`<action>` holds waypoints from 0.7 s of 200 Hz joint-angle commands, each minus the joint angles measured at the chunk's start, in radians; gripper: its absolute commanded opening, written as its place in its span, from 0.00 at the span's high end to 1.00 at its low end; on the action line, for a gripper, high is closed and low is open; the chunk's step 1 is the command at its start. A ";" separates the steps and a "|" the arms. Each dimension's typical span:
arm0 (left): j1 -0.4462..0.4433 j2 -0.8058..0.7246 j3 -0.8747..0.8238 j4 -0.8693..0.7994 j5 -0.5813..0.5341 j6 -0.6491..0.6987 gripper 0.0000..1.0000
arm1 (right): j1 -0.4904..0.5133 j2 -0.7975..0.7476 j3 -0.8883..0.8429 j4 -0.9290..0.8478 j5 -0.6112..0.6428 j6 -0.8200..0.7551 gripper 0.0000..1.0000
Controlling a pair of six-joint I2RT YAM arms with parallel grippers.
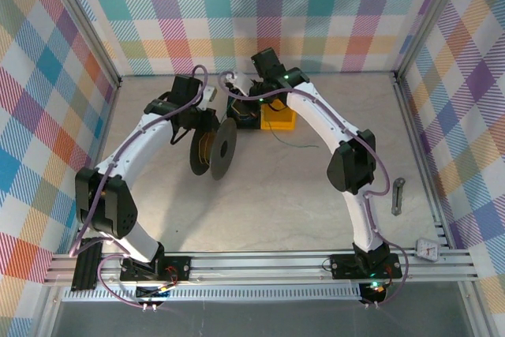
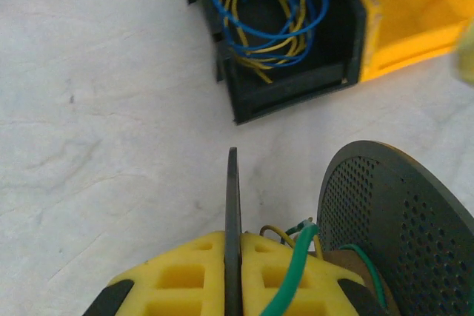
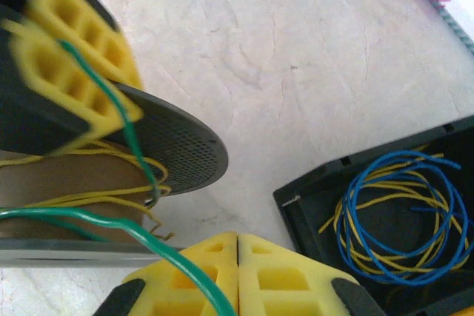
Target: Wrap the cables
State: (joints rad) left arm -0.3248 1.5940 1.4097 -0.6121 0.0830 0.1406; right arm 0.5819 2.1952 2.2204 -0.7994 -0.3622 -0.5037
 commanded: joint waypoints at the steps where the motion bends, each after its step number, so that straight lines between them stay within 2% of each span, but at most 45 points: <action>1: -0.005 -0.079 -0.025 -0.014 0.143 0.049 1.00 | -0.055 -0.004 -0.061 0.094 0.003 0.045 1.00; 58: 0.001 -0.138 -0.009 -0.018 0.241 0.077 1.00 | -0.111 -0.086 -0.295 0.213 -0.036 0.084 0.92; 90: 0.019 -0.170 0.011 -0.017 0.219 0.065 1.00 | -0.132 -0.115 -0.403 0.252 -0.045 0.116 0.87; 140: 0.048 -0.195 0.037 -0.008 0.193 0.032 1.00 | -0.145 -0.156 -0.564 0.345 -0.062 0.169 0.85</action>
State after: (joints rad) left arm -0.3000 1.4609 1.3987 -0.5964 0.2352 0.1806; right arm 0.4881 2.0621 1.7161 -0.5335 -0.4561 -0.3885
